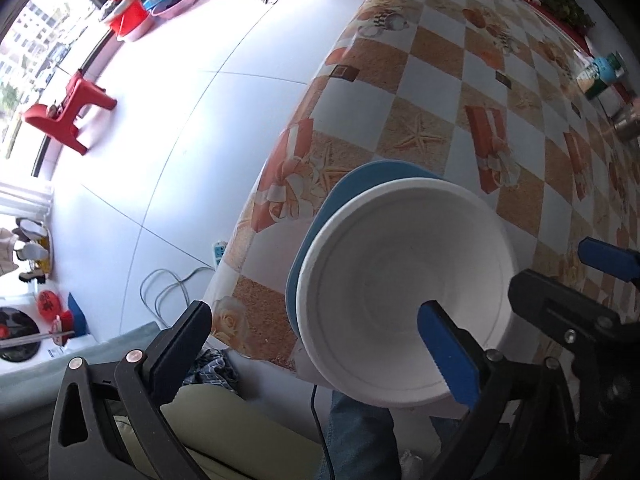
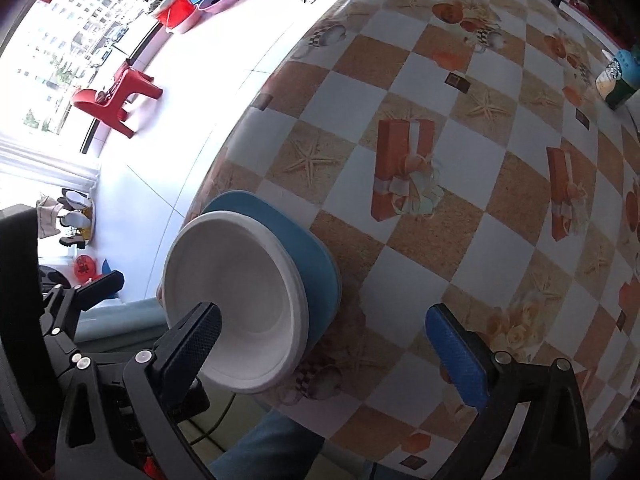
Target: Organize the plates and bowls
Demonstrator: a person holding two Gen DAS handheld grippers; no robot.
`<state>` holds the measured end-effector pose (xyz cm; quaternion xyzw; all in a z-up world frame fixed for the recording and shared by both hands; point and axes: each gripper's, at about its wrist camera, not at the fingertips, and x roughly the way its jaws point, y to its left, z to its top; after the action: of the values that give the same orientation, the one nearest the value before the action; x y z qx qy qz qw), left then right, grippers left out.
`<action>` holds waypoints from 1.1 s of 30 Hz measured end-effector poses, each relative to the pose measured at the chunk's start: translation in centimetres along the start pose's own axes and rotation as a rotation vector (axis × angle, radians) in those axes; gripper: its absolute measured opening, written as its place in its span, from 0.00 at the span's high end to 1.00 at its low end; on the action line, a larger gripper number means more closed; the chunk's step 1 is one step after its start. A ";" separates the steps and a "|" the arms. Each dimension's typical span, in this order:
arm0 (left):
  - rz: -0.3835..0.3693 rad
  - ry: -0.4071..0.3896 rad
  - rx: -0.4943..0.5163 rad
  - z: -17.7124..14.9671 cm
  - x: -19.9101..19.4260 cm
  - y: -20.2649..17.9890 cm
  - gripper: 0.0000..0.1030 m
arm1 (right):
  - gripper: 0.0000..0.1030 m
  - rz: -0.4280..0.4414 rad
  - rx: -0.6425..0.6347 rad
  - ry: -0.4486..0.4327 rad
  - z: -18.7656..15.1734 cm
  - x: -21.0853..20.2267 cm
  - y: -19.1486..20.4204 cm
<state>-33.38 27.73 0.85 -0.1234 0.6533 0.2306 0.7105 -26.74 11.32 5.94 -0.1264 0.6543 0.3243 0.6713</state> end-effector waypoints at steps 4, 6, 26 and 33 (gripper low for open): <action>-0.007 0.012 0.013 -0.3 -0.2 -0.8 0.00 | 0.00 0.019 0.012 0.011 -0.1 -0.1 0.0; -0.008 0.016 0.020 -0.5 -0.2 -1.1 0.00 | 0.00 0.021 0.012 0.011 -0.1 -0.1 0.2; 0.014 0.016 0.071 -1.0 -0.7 -3.1 0.00 | 0.00 0.013 0.003 0.033 -0.2 0.4 0.1; 0.018 0.018 0.079 -0.8 -0.7 -3.4 0.00 | 0.00 0.007 0.004 0.036 0.1 0.4 -0.1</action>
<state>-32.45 24.30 0.99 -0.0913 0.6694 0.2099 0.7068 -26.65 11.37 5.57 -0.1287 0.6673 0.3232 0.6586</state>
